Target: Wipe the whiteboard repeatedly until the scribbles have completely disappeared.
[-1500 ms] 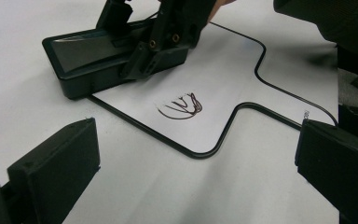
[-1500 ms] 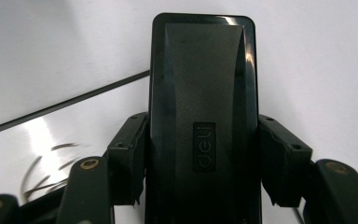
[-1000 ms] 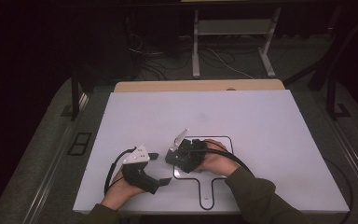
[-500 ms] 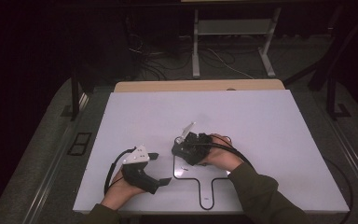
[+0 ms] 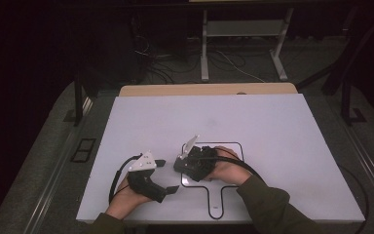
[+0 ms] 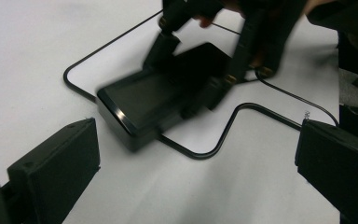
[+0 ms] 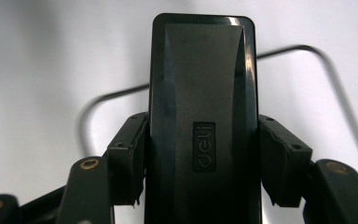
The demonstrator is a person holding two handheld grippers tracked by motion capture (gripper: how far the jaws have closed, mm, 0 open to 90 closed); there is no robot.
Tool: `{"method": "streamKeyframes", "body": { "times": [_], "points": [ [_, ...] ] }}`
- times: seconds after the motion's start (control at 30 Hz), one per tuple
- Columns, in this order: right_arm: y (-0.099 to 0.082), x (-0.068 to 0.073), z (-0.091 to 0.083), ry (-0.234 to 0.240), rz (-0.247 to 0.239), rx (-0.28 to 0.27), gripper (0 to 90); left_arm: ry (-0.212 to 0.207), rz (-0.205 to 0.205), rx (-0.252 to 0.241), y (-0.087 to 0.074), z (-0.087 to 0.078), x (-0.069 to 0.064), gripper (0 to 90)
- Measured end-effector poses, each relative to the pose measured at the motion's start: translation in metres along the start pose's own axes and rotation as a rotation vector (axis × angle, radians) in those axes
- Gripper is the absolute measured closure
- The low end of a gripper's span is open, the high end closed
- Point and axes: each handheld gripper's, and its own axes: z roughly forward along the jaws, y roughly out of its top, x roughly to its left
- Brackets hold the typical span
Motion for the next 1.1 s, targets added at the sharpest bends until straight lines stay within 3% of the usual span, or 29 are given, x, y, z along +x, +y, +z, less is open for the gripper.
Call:
{"method": "streamKeyframes", "body": {
  "times": [0.07, 0.13, 0.2, 0.37, 0.43, 0.7, 0.8, 1.1],
  "points": [
    [-0.001, -0.007, 0.0, -0.027, 0.017, 0.006, 38.8, 0.0, 0.002, 0.0, 0.0, 0.0, 0.0, 0.0],
    [-0.002, -0.01, 0.0, -0.018, 0.036, 0.005, 38.8, 0.0, 0.002, 0.0, 0.0, -0.001, 0.0, 0.0],
    [-0.003, -0.007, -0.001, -0.032, 0.009, 0.01, 38.8, 0.0, 0.001, 0.0, 0.0, 0.0, 0.001, 0.0],
    [-0.003, 0.011, -0.003, 0.042, -0.011, -0.006, 38.8, -0.001, 0.01, 0.005, 0.0, 0.0, 0.0, 0.0],
    [-0.002, 0.013, -0.002, 0.041, -0.017, -0.005, 38.8, -0.001, 0.006, 0.011, 0.0, 0.001, 0.0, 0.0],
    [0.006, -0.011, 0.004, -0.043, 0.027, 0.008, 38.8, -0.002, 0.005, 0.005, 0.0, 0.001, 0.0, 0.0],
    [0.007, -0.015, 0.006, -0.049, 0.033, 0.01, 38.8, -0.002, 0.003, 0.005, 0.0, 0.001, 0.0, 0.0],
    [0.0, 0.004, 0.0, 0.006, 0.01, -0.004, 38.8, 0.001, 0.007, 0.009, 0.0, 0.001, 0.0, 0.0]
  ]
}}
